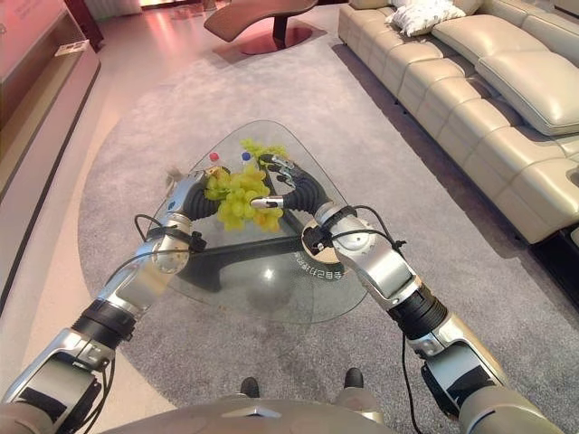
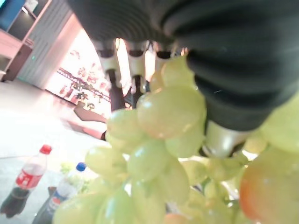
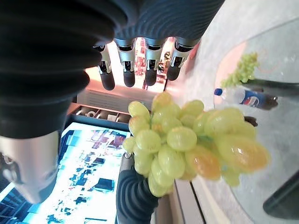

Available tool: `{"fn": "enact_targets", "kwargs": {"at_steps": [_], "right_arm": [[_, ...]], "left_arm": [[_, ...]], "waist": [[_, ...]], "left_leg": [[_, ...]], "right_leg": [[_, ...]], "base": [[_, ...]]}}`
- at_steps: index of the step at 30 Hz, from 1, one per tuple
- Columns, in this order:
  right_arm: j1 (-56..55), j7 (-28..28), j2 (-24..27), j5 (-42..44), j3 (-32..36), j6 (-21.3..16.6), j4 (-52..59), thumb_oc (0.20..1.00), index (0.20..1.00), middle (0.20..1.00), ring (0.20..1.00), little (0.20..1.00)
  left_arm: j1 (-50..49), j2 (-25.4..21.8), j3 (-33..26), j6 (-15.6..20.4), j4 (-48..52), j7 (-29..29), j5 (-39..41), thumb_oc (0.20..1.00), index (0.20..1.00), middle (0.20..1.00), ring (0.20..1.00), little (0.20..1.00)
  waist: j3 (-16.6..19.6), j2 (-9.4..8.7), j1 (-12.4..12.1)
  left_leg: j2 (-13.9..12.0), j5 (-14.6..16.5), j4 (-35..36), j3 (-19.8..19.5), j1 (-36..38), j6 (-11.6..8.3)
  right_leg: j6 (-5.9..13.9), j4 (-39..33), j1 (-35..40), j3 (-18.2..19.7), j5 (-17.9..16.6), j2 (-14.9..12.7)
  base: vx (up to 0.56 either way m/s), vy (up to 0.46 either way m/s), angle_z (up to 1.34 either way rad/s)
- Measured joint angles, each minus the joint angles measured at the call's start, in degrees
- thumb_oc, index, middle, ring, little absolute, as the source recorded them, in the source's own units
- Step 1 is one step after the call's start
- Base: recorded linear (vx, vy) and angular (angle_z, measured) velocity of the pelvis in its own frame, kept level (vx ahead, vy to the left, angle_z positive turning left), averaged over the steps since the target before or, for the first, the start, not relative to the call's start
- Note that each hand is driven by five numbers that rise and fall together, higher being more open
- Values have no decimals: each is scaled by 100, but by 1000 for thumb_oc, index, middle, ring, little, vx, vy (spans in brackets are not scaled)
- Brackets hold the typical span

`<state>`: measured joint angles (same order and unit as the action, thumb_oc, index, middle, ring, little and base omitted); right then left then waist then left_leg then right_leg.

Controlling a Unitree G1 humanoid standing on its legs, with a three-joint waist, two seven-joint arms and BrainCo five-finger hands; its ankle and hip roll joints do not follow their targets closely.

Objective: Pick up fruits into the plate

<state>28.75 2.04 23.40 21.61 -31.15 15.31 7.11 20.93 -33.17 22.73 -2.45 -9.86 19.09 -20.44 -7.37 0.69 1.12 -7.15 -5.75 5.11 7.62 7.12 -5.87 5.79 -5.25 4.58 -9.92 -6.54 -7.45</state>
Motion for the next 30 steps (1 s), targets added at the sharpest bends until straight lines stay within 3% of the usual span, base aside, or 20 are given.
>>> {"fn": "enact_targets", "kwargs": {"at_steps": [21, 30], "right_arm": [[-2, 46, -71, 581, -124, 127, -1, 1000, 1000, 1000, 1000, 1000], [-3, 165, -188, 658, -121, 175, -10, 1000, 1000, 1000, 1000, 1000]], "left_arm": [[1, -7, 32, -117, 228, 286, -225, 200, 200, 200, 200, 200], [4, 175, 457, -129, 227, 213, -226, 200, 200, 200, 200, 200]], "waist": [[15, -4, -17], [153, -58, 0]], "left_leg": [[0, -2, 0, -17, 14, 2], [0, -2, 0, -4, 21, 2]], "right_leg": [[0, 0, 28, -12, 0, 1], [0, 0, 27, -7, 0, 1]], "base": [[0, 0, 0], [0, 0, 0]]}}
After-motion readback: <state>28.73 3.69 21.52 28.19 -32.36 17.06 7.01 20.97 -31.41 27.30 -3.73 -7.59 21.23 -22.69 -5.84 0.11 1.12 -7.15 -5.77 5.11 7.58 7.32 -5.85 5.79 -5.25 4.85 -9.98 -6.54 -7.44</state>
